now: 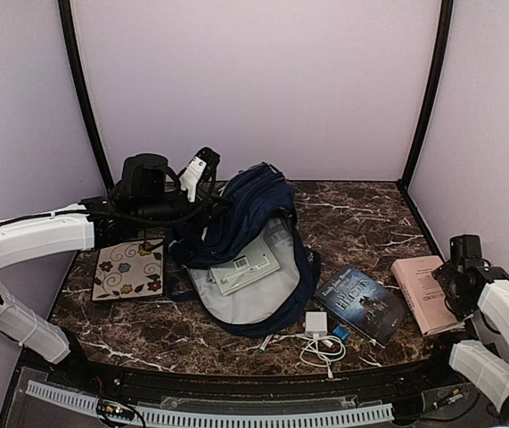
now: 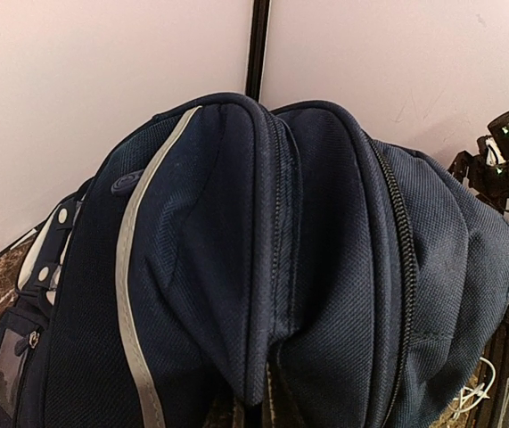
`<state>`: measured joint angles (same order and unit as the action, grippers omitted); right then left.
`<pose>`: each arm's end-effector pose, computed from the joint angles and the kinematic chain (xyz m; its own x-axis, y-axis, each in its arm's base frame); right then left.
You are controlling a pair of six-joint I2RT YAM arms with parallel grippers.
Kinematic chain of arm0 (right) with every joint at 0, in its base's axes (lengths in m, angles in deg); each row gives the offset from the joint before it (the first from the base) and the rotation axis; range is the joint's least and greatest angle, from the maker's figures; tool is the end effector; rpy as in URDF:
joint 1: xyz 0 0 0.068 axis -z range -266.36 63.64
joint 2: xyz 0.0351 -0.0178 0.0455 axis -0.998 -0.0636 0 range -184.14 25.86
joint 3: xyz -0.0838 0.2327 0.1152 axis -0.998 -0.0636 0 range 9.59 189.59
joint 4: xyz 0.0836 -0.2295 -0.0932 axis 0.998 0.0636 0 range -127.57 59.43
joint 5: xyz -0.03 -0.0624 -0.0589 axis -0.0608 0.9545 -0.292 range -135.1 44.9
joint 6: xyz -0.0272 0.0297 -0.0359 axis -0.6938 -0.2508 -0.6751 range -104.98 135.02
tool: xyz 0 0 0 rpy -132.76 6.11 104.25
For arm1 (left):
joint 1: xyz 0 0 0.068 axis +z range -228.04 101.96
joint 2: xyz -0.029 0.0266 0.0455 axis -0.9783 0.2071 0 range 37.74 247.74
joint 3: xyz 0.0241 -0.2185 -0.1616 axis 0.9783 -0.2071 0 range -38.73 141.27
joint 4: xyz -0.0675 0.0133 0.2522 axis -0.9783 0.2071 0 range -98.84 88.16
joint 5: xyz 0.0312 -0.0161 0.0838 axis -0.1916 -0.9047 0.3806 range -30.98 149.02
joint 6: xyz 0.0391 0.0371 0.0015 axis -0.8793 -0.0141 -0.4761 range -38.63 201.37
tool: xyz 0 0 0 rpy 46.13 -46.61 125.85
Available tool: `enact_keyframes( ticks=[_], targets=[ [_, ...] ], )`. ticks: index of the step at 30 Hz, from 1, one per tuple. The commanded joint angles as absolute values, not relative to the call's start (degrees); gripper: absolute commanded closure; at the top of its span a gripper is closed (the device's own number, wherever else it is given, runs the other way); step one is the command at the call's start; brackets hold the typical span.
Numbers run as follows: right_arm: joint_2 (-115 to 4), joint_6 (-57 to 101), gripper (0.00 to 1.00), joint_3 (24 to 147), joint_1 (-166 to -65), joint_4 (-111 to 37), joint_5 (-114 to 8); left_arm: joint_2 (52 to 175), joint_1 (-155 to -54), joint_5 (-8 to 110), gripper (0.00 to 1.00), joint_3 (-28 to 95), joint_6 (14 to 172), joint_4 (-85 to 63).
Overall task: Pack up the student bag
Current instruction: Move the book to the book.
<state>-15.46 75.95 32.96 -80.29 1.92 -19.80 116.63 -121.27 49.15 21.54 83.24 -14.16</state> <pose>0.1281 -0.0289 0.1800 -0.1239 0.8078 -0.5763 0.8901 0.3472 0.2953 0.2337 -0.2281 0.3261 -0.1936 0.1377 -0.9714 0.7902 0.6086 -0.0712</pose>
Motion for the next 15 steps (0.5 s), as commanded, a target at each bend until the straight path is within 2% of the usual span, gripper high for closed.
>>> enact_keyframes(
  ticks=[1,6,9,12,15],
  targets=[
    [-19.1,72.76,0.03,29.12,-80.15,-11.58,-32.97,113.76,-120.99,48.56,1.0,24.73,81.81,-21.68],
    [-24.26,68.34,0.09,30.79,-84.73,-23.31,-43.19,113.94,-120.94,48.77,1.0,24.73,81.62,-21.75],
    [-29.17,62.67,0.09,35.01,-87.9,-26.11,-48.03,114.03,-120.98,48.75,1.0,24.73,81.7,-21.76],
    [-32.57,59.45,0.09,39.62,-88.77,-22.8,-51.36,113.97,-120.94,48.56,1.0,24.77,81.74,-21.75],
    [-30.6,59.09,0.08,43.16,-89.06,-16.1,-46.28,113.62,-120.95,48.93,1.0,24.73,81.4,-21.67]
  ],
)
